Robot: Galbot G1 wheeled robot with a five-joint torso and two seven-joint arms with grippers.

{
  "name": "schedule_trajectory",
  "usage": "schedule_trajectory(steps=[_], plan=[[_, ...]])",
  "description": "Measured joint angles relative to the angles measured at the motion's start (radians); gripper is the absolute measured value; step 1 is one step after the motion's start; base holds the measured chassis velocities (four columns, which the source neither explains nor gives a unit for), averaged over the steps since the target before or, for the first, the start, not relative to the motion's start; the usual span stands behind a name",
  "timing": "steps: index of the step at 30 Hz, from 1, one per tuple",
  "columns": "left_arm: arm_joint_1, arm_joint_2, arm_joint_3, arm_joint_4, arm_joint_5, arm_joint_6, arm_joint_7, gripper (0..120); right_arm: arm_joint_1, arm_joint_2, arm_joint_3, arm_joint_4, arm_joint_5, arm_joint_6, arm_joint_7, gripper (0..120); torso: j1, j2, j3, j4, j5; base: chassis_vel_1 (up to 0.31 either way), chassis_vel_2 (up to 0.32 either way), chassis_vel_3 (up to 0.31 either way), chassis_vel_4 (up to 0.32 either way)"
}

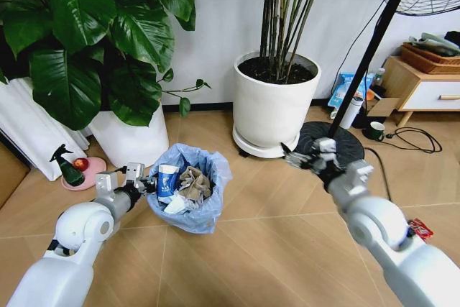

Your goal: Pick up the trash bin and place the garbage on the floor into it.

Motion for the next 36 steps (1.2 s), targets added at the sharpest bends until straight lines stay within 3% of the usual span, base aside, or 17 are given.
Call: schedule_trajectory(steps=[9, 17, 36], plan=[[0.021, -0.009, -0.007, -0.020, 0.005, -0.001, 0.000, 0, -0.157, 0.133, 0.111, 0.050, -0.103, 0.024, -0.026, 100, 0.000, 0.000, 0.000, 0.0004, -0.0003, 0.000, 0.000, 0.000, 0.000], [0.022, -0.002, -0.011, -0.027, 0.003, -0.001, 0.000, 0, -0.229, 0.250, 0.143, 0.064, -0.177, 0.056, -0.049, 100, 0.000, 0.000, 0.000, 0.0001, -0.0002, 0.000, 0.000, 0.000, 0.000], [0.033, -0.002, -0.021, -0.050, 0.000, -0.001, -0.001, 0, -0.221, 0.257, 0.166, 0.059, -0.159, 0.063, -0.050, 100, 0.000, 0.000, 0.000, 0.0002, -0.0001, -0.038, -0.034, 0.030, 0.031]])
